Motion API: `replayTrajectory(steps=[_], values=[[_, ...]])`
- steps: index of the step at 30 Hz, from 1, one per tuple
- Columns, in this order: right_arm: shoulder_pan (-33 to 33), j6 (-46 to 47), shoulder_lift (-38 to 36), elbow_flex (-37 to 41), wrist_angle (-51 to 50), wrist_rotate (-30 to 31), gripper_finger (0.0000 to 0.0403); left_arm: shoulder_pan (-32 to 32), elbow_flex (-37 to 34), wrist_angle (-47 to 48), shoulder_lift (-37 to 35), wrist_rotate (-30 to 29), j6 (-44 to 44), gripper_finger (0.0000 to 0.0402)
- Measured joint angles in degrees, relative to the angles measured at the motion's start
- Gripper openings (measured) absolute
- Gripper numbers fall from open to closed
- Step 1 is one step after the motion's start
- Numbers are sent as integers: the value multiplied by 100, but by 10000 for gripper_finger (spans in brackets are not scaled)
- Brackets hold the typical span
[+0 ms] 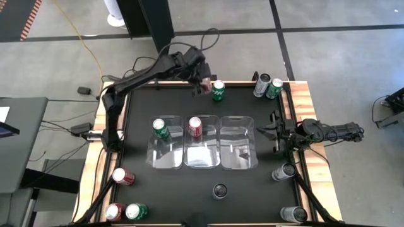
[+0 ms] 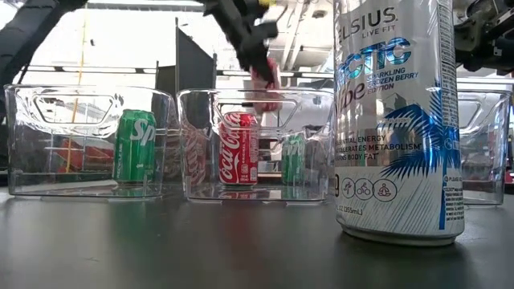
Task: Sort soda cans
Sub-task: Put the top red soda can into the middle transparent bin
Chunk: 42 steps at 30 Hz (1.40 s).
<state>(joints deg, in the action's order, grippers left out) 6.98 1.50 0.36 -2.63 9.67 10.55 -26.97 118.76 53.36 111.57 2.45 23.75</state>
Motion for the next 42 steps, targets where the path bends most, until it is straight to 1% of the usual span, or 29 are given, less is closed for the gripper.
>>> replayTrajectory(steps=[3, 10, 14, 18, 20, 23, 27, 29, 36, 42], values=[[0, 0, 0, -1, -6, 1, 29, 389, 0, 65, -115, 33, 0, 297], [0, 67, -1, 0, -34, 2, 29, 1408, -2, 471, -101, 25, 0, 297], [0, 66, 0, 0, -37, 2, 29, 1747, -1, 620, -90, 31, -146, 297], [1, 97, 0, 0, -38, 2, 29, 1824, -183, 500, -2, -50, -411, 297], [0, 152, 0, -1, -39, 2, 29, 1817, -452, 419, 2, -123, -482, 297], [2, 198, 0, -2, -45, 2, 29, 1775, -943, -171, 9, -145, -523, 297], [2, 260, 0, -2, -54, 2, 29, 1669, -1298, -347, 22, -137, -643, 297], [2, 260, 0, -2, -54, 2, 29, 1622, -1430, -620, 22, -143, -645, 297], [2, 260, 0, -2, -63, 2, 29, 1510, -1832, -848, 10, -120, -663, 297], [2, 258, 0, -1, -65, 2, 29, 1453, -2089, -1174, 2, 58, -675, 297]])
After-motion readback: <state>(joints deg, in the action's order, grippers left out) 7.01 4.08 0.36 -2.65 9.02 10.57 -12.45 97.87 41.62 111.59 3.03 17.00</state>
